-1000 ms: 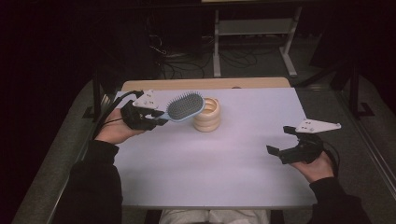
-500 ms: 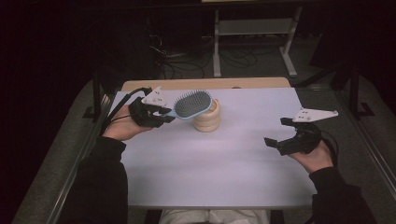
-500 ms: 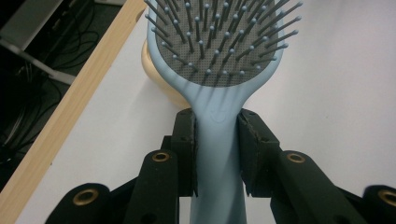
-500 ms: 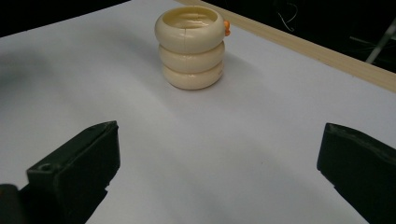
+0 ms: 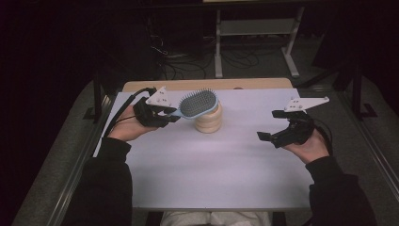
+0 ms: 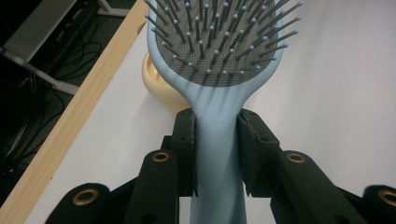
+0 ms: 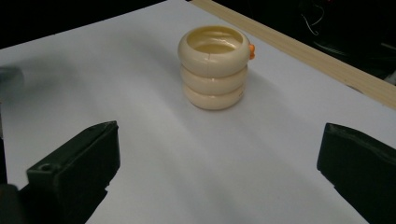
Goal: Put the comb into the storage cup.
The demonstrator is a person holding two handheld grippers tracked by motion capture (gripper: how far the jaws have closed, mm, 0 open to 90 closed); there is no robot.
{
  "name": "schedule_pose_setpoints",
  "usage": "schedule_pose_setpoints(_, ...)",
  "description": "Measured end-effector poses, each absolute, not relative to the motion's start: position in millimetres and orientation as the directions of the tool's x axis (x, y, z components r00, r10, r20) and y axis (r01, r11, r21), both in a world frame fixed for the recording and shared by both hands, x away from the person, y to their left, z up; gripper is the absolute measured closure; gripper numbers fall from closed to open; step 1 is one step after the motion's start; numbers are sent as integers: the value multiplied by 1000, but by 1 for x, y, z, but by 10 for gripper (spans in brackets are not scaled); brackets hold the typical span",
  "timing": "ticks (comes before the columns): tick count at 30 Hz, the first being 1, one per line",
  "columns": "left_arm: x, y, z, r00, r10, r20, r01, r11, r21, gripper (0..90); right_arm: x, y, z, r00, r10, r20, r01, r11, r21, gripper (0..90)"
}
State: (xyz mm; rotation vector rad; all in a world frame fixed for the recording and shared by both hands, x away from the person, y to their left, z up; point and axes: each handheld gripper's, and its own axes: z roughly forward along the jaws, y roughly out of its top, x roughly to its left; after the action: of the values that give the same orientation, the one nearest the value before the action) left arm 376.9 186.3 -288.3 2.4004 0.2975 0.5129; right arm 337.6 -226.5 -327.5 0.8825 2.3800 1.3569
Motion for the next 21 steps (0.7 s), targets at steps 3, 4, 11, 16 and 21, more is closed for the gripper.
schedule_pose_setpoints(3, 379, 183, -290, 901, 331, 282, 76, -759, 646, 703, 343, -220, -322, -793, 605, 71, 369, 385, 846, 0)
schedule_pose_setpoints(4, 380, 182, -290, 901, 329, 282, 76, -760, 645, 703, 344, -218, -321, -797, 599, 74, 371, 389, 843, 0)
schedule_pose_setpoints(11, 384, 174, -293, 902, 324, 287, 64, -756, 652, 703, 355, -207, -318, -810, 582, 77, 369, 403, 838, 0)
schedule_pose_setpoints(16, 384, 167, -297, 906, 309, 288, 52, -759, 649, 703, 362, -200, -316, -815, 575, 73, 364, 410, 837, 0)
schedule_pose_setpoints(21, 386, 160, -300, 906, 307, 291, 41, -748, 662, 703, 371, -196, -313, -819, 566, 91, 364, 392, 845, 0)
